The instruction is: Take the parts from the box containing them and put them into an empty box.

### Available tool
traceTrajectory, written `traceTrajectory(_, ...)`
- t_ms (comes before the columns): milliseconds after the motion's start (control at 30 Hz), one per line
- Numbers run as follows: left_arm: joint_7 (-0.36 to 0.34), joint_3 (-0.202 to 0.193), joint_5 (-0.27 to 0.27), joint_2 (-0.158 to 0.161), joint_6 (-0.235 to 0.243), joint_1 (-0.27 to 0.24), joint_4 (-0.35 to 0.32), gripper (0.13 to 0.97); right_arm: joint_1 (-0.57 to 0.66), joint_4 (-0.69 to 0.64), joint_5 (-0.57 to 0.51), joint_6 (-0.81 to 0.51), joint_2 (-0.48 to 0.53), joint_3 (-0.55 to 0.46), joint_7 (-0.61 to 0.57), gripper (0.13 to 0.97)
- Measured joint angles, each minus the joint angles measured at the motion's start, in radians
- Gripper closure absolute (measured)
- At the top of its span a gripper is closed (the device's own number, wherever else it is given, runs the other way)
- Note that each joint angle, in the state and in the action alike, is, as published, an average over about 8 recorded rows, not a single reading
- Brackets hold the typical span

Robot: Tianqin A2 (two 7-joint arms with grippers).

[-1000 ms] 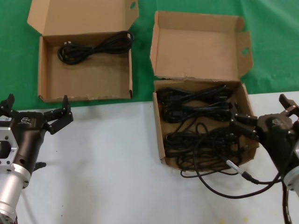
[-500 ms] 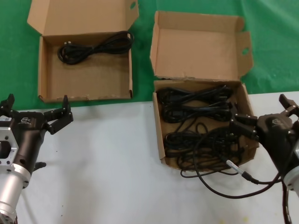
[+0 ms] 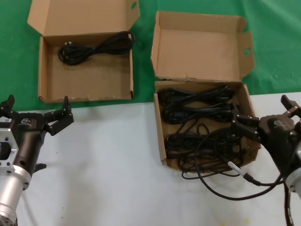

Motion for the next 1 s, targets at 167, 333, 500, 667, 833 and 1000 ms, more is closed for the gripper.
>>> traceTrajectory(167,0.0,0.0,0.0,0.0,0.0,0.0,0.0,0.132,0.0,0.0,0.0,0.0,0.0,0.0,0.0,0.129)
traceTrajectory(333,0.0,0.0,0.0,0.0,0.0,0.0,0.0,0.132,0.0,0.0,0.0,0.0,0.0,0.0,0.0,0.129)
traceTrajectory(500,0.0,0.0,0.0,0.0,0.0,0.0,0.0,0.132,0.0,0.0,0.0,0.0,0.0,0.0,0.0,0.129)
traceTrajectory(667,0.0,0.0,0.0,0.0,0.0,0.0,0.0,0.132,0.0,0.0,0.0,0.0,0.0,0.0,0.0,0.129)
traceTrajectory(833,0.0,0.0,0.0,0.0,0.0,0.0,0.0,0.132,0.0,0.0,0.0,0.0,0.0,0.0,0.0,0.129)
traceTrajectory(1000,0.0,0.0,0.0,0.0,0.0,0.0,0.0,0.132,0.0,0.0,0.0,0.0,0.0,0.0,0.0,0.129)
